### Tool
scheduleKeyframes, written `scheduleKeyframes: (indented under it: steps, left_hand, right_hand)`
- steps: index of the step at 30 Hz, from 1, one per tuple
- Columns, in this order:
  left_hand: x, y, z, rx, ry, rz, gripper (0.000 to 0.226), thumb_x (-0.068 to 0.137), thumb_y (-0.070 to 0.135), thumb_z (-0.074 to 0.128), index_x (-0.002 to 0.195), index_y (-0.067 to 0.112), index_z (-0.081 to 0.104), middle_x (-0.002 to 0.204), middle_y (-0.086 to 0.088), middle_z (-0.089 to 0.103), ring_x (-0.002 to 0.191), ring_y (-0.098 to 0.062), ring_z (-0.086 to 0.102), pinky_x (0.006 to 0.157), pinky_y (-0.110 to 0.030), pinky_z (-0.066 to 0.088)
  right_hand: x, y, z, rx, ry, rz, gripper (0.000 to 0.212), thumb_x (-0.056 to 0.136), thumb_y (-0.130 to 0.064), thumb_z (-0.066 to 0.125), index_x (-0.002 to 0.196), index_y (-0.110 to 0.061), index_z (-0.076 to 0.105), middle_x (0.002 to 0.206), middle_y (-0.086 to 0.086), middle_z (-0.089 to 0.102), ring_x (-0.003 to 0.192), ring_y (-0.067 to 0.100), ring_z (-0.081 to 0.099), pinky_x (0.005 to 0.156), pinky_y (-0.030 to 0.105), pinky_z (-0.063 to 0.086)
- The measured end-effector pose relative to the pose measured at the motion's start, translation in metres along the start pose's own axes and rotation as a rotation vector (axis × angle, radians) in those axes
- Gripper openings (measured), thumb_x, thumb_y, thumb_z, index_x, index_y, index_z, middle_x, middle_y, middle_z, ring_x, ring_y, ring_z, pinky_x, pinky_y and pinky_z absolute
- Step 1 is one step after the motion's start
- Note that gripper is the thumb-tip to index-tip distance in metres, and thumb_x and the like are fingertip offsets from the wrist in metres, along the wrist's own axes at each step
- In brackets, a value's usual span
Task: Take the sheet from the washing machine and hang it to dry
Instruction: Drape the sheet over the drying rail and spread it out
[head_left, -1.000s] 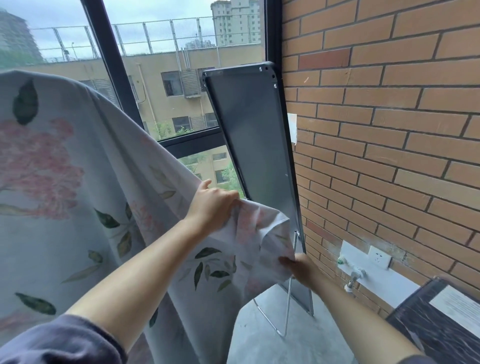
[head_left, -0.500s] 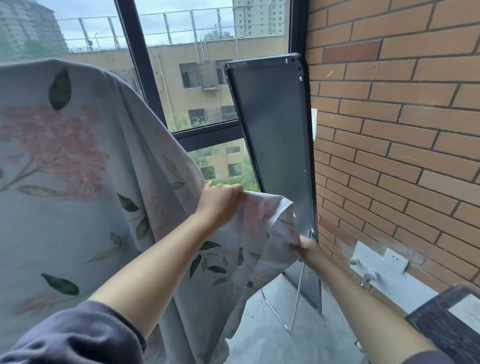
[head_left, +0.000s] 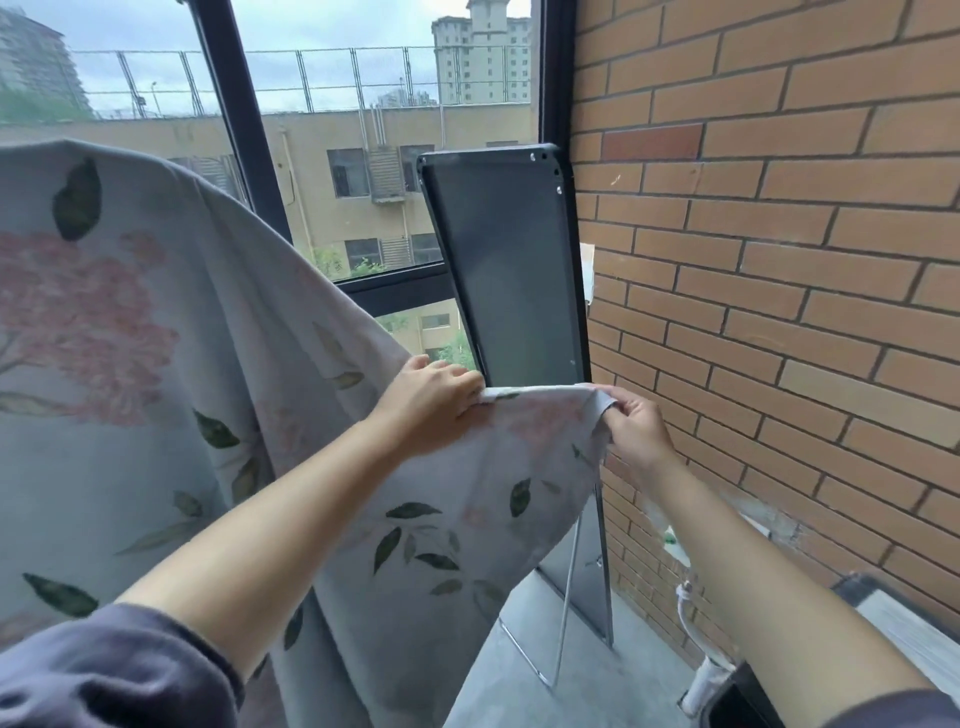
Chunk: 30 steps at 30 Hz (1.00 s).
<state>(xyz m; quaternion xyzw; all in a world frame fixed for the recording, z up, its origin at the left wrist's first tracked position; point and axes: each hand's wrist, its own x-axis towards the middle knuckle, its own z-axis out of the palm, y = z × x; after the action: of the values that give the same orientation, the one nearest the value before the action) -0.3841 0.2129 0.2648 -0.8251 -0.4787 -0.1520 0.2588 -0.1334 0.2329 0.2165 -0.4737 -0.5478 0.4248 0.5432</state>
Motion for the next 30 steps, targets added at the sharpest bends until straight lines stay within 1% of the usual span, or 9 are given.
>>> scheduleKeyframes:
  steps: [4, 6, 9, 14, 16, 19, 23, 27, 30]
  left_hand:
    - [0.007, -0.033, -0.024, 0.223, 0.058, 0.053, 0.035, 0.085, 0.048, 0.038, 0.086, 0.020, 0.058, 0.079, 0.001, 0.064, 0.073, -0.024, 0.062, 0.079, -0.038, 0.044]
    - [0.010, -0.052, -0.041, 0.309, 0.054, 0.033, 0.030, 0.083, 0.045, 0.046, 0.086, 0.018, 0.059, 0.078, -0.001, 0.064, 0.071, -0.025, 0.062, 0.080, -0.039, 0.044]
    - [0.008, -0.084, -0.070, 0.383, 0.011, -0.046, 0.021, 0.079, 0.035, 0.064, 0.079, 0.015, 0.058, 0.073, -0.005, 0.064, 0.068, -0.028, 0.063, 0.075, -0.040, 0.043]
    - [0.005, -0.134, -0.131, 0.529, 0.026, -0.213, 0.022, 0.077, 0.026, 0.072, 0.072, 0.008, 0.061, 0.068, -0.012, 0.065, 0.067, -0.031, 0.062, 0.074, -0.042, 0.038]
    - [0.001, -0.153, -0.154, 0.591, 0.057, -0.308, 0.028, 0.079, 0.034, 0.070, 0.074, 0.007, 0.062, 0.073, -0.013, 0.065, 0.072, -0.031, 0.061, 0.078, -0.042, 0.035]
    - [-0.008, -0.166, -0.166, 0.633, 0.076, -0.404, 0.039, 0.082, 0.049, 0.061, 0.080, 0.010, 0.063, 0.082, -0.011, 0.067, 0.082, -0.030, 0.060, 0.081, -0.043, 0.033]
    - [-0.012, -0.167, -0.165, 0.613, 0.120, -0.455, 0.040, 0.083, 0.051, 0.058, 0.081, 0.010, 0.062, 0.085, -0.012, 0.065, 0.084, -0.030, 0.058, 0.084, -0.044, 0.032]
    - [-0.012, -0.163, -0.164, 0.580, 0.170, -0.510, 0.042, 0.085, 0.050, 0.053, 0.089, 0.008, 0.056, 0.087, -0.015, 0.062, 0.085, -0.031, 0.057, 0.085, -0.046, 0.033]
    - [-0.011, -0.160, -0.167, 0.548, 0.221, -0.548, 0.044, 0.085, 0.049, 0.052, 0.094, 0.007, 0.049, 0.089, -0.017, 0.062, 0.084, -0.032, 0.058, 0.084, -0.047, 0.033]
  right_hand:
    - [0.011, -0.021, -0.027, -0.012, 0.075, -0.026, 0.027, 0.101, -0.018, 0.042, 0.106, -0.021, 0.068, 0.086, -0.001, 0.067, 0.072, 0.012, 0.060, 0.057, 0.020, 0.054]
    - [0.017, -0.028, -0.038, -0.064, 0.109, -0.005, 0.026, 0.102, -0.020, 0.041, 0.104, -0.021, 0.067, 0.087, 0.002, 0.066, 0.078, 0.018, 0.062, 0.061, 0.026, 0.056]
    - [0.024, -0.035, -0.049, -0.054, 0.135, 0.018, 0.028, 0.102, -0.016, 0.040, 0.091, -0.023, 0.065, 0.086, 0.005, 0.066, 0.076, 0.021, 0.063, 0.056, 0.024, 0.057]
    - [0.038, -0.045, -0.061, 0.002, 0.206, 0.042, 0.032, 0.101, -0.012, 0.036, 0.086, -0.019, 0.063, 0.084, 0.006, 0.064, 0.072, 0.021, 0.060, 0.064, 0.032, 0.053]
    - [0.048, -0.051, -0.062, 0.067, 0.242, 0.071, 0.029, 0.099, -0.012, 0.036, 0.090, -0.018, 0.063, 0.086, 0.007, 0.063, 0.071, 0.022, 0.057, 0.064, 0.030, 0.049]
    - [0.059, -0.061, -0.058, 0.143, 0.259, 0.101, 0.032, 0.099, -0.011, 0.033, 0.082, -0.017, 0.059, 0.077, 0.005, 0.059, 0.063, 0.018, 0.052, 0.060, 0.027, 0.044]
    - [0.072, -0.080, -0.049, 0.228, 0.318, 0.101, 0.033, 0.097, -0.009, 0.033, 0.076, -0.017, 0.057, 0.070, 0.003, 0.053, 0.054, 0.013, 0.050, 0.053, 0.020, 0.042]
    - [0.081, -0.101, -0.045, 0.203, 0.420, 0.088, 0.022, 0.093, -0.014, 0.038, 0.081, -0.019, 0.056, 0.081, 0.003, 0.052, 0.072, 0.017, 0.044, 0.068, 0.030, 0.038]
    - [0.087, -0.116, -0.044, 0.208, 0.477, 0.047, 0.025, 0.088, -0.013, 0.040, 0.094, -0.017, 0.064, 0.093, 0.007, 0.058, 0.079, 0.018, 0.048, 0.072, 0.029, 0.037]
